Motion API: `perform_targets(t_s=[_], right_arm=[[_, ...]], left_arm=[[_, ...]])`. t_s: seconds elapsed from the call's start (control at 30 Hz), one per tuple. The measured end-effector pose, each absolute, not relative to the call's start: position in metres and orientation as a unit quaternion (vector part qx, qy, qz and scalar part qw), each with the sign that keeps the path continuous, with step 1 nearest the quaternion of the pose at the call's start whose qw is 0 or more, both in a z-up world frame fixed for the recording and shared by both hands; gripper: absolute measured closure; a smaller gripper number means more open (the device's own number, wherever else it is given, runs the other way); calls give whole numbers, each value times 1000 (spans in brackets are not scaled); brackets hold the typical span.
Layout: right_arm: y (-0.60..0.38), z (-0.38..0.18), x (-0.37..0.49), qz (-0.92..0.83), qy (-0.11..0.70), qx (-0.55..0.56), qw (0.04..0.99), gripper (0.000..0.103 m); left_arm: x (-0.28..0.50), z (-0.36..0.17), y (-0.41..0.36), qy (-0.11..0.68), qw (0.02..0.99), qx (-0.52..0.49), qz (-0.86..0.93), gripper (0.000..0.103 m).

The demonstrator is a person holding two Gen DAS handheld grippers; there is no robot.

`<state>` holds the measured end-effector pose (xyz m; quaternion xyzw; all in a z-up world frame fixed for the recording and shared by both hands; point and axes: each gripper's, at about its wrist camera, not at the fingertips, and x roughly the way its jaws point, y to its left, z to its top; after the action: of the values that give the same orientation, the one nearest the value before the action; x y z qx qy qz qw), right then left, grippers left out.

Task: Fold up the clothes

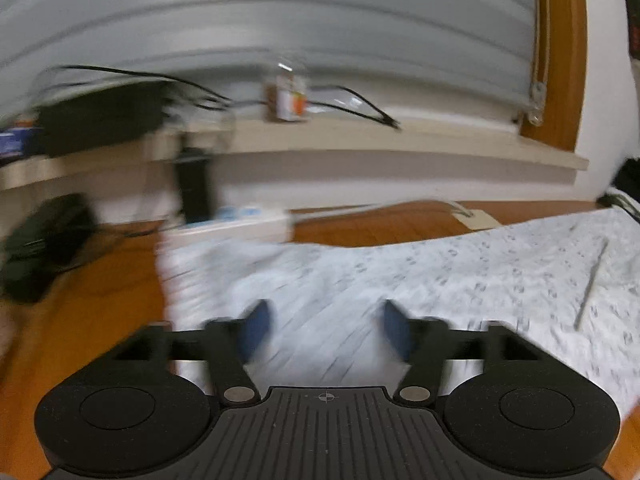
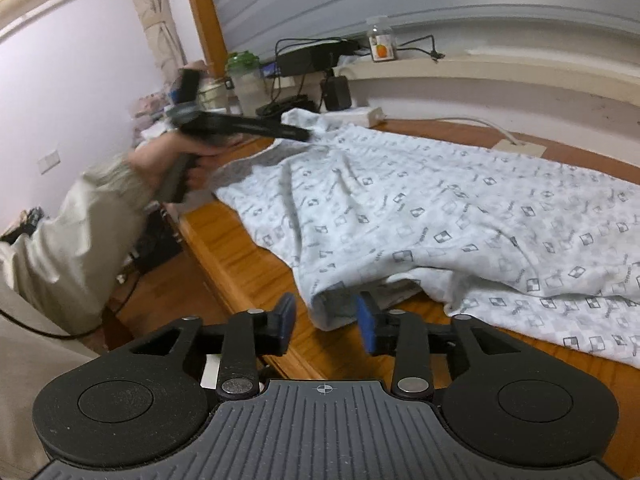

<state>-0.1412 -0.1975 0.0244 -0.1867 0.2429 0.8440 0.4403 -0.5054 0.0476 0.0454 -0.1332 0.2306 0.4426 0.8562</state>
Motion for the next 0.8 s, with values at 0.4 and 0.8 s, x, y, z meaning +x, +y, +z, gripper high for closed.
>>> perform_targets(t_s=[0.4,0.8], right_arm=[[-185,15,-146,843,249,-163,448,66],[-197,24,-163,868,220,-192,403,96]], left_arm=[[-582,32,16,242,833,-177,465,44],[-609,35,7,236,828,-188,472,87]])
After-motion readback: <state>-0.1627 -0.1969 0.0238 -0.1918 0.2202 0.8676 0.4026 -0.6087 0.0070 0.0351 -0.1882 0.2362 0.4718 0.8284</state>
